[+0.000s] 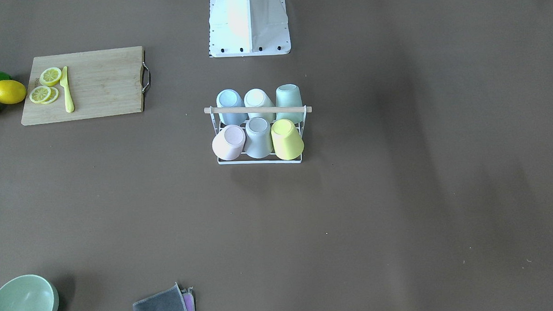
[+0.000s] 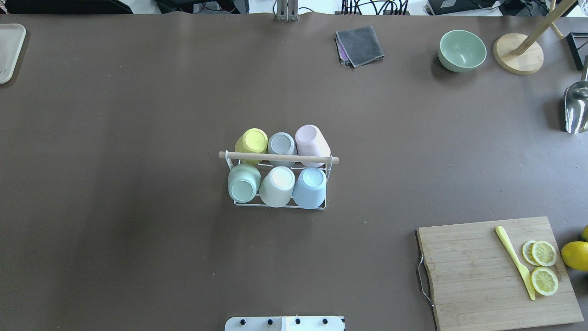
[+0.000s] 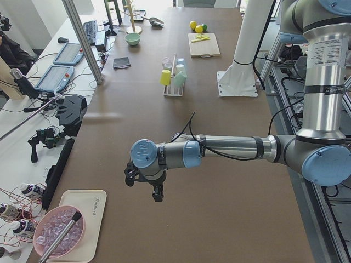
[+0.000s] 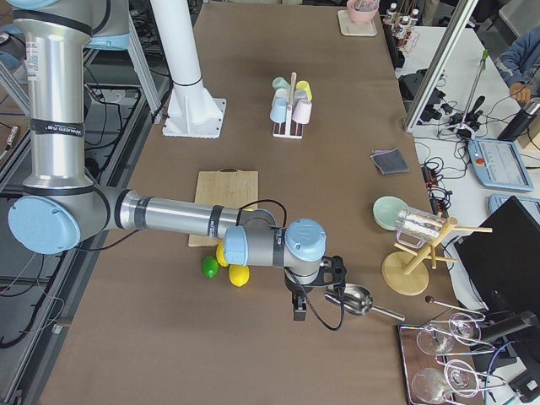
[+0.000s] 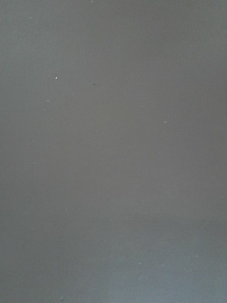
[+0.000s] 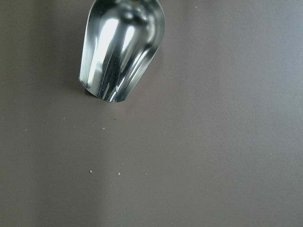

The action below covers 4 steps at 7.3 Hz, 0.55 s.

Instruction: Place cup on cup holder

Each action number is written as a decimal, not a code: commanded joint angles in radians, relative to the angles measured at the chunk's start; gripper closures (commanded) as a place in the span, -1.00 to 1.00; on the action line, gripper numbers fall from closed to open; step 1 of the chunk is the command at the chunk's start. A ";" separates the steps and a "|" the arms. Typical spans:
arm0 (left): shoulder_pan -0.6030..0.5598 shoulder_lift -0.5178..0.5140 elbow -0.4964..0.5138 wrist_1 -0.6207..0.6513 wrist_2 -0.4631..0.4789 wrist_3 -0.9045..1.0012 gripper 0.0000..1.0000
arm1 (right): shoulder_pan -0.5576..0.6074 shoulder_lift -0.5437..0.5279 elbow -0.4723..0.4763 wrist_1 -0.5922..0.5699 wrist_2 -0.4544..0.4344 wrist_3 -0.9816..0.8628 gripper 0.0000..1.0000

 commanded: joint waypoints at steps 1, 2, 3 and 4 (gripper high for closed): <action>0.000 -0.001 -0.009 0.000 -0.002 0.000 -0.96 | 0.004 -0.004 0.000 0.000 0.002 0.000 -1.00; 0.000 -0.006 -0.006 -0.001 -0.001 0.000 -0.96 | 0.004 -0.005 0.000 0.001 -0.003 0.000 -1.00; 0.000 -0.012 -0.008 -0.001 -0.002 0.000 -0.96 | 0.004 -0.007 -0.002 0.001 -0.006 -0.002 -1.00; 0.000 -0.013 -0.008 -0.003 -0.002 0.000 -0.96 | 0.004 -0.002 -0.002 0.001 -0.006 -0.006 -1.00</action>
